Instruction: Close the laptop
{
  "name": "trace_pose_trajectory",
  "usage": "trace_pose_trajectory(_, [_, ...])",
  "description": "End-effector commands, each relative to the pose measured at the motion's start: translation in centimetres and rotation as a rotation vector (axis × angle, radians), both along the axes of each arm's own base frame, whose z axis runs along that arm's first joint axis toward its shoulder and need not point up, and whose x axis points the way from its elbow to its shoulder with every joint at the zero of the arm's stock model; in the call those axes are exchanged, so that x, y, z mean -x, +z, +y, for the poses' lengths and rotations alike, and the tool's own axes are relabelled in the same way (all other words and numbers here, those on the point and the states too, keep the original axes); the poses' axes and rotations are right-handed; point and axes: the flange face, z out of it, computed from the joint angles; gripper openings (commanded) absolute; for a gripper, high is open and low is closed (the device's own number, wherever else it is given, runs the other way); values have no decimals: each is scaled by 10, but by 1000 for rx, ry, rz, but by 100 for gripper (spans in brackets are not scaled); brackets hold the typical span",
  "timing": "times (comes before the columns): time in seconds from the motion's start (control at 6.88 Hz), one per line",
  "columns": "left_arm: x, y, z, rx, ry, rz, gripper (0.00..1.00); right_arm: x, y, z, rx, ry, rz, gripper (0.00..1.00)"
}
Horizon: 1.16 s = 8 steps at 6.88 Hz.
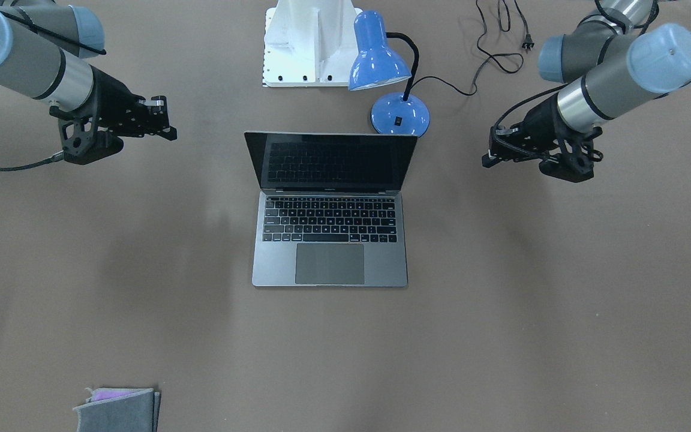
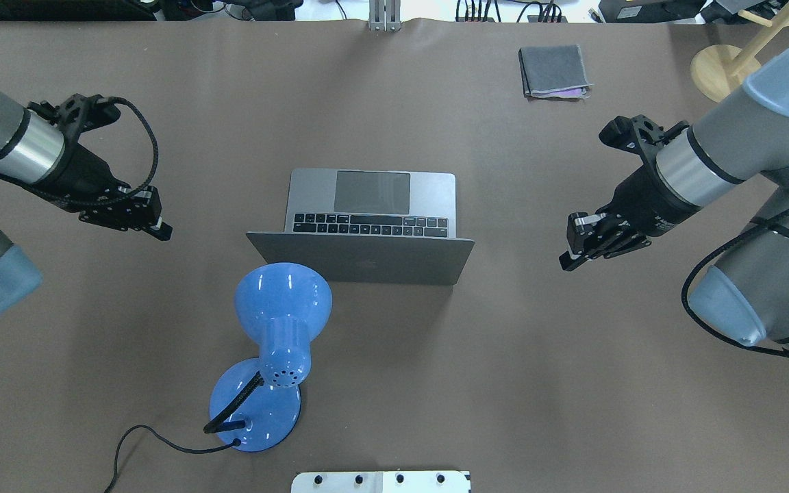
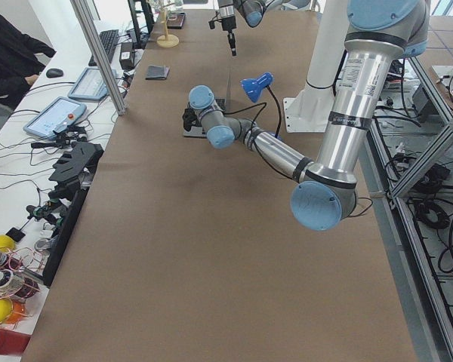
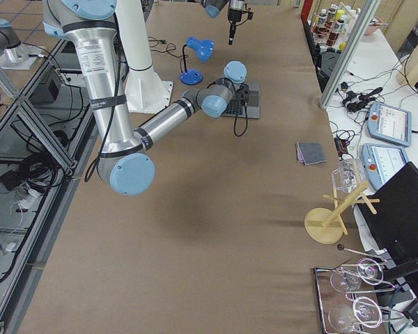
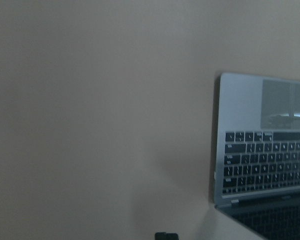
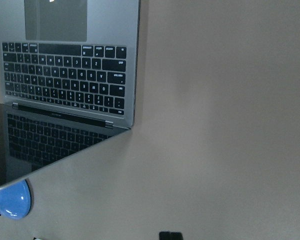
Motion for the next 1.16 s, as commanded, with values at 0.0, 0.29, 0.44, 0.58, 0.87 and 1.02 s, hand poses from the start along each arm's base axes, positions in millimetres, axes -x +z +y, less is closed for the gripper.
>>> trace_pose_trajectory(0.0, [-26, -29, 38, 43, 48, 30, 0, 9, -19, 30, -25, -54, -34, 0])
trace_pose_trajectory(0.29, [-42, -35, 51, 70, 69, 30, 0, 23, -35, 47, -15, -77, -46, 0])
trace_pose_trajectory(0.44, [-48, -50, 51, 96, 60, 41, 0, 30, -44, 48, -21, -85, -55, 0])
trace_pose_trajectory(0.58, [-56, -59, 55, 101, 70, 49, 0, 38, -47, 48, -35, -77, -50, 0])
trace_pose_trajectory(0.87, [-67, -70, 59, 116, 79, 57, 0, 53, -58, 40, -53, -71, -55, 0])
trace_pose_trajectory(1.02, [-73, -77, 61, 118, 83, 63, 0, 63, -67, 32, -61, -67, -59, 0])
